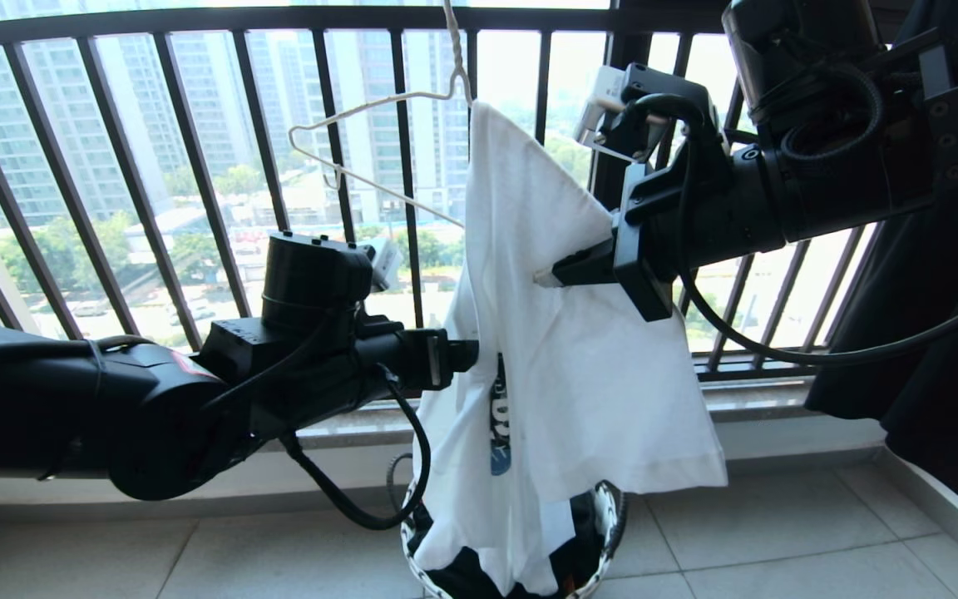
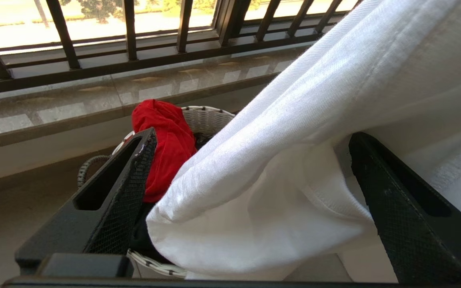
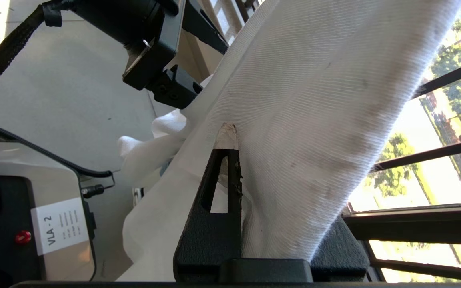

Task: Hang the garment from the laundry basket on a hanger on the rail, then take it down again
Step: Hang the clothes on the clothes rack

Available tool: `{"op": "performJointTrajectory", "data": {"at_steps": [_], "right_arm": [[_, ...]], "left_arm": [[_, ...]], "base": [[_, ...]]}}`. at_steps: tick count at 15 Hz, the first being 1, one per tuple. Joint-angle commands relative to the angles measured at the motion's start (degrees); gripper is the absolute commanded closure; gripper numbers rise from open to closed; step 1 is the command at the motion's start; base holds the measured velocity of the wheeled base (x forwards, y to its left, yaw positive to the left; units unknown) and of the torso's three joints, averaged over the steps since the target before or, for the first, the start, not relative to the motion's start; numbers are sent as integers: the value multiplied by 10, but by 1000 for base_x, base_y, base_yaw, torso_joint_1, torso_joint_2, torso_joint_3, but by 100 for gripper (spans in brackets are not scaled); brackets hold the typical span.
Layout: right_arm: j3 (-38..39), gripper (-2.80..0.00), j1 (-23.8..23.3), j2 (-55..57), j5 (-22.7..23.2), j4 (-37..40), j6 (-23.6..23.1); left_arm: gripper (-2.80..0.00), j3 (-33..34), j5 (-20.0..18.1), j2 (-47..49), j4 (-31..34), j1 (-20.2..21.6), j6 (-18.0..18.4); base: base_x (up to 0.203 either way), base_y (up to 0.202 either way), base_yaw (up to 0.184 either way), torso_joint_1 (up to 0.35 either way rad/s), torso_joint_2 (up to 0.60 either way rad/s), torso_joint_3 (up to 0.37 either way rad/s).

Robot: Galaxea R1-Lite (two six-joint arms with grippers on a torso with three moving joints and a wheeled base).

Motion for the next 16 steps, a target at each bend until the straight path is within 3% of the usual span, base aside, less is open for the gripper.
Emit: {"op": "performJointTrajectory", "data": {"at_steps": [1, 3, 10, 14, 16], "right_arm": [[-4, 0, 0, 3, 1, 3, -2], [-5, 0, -7, 3, 1, 3, -2], [-4, 0, -13, 4, 1, 3, -2], [0, 0, -3, 3, 1, 3, -2], [2, 0, 6, 2, 1, 3, -2]], "left_arm": [[-280, 20, -7, -17, -23, 1, 13], [-280, 28, -11, -34, -25, 9, 34], [-280, 37, -39, -91, -31, 14, 30], [-280, 60, -40, -68, -128, 14, 25], [-280, 61, -40, -58, -133, 13, 25]], "base": [[0, 0, 0, 0, 0, 0], [0, 0, 0, 0, 0, 0], [0, 0, 0, 0, 0, 0], [0, 0, 0, 0, 0, 0], [0, 0, 0, 0, 0, 0]]}}
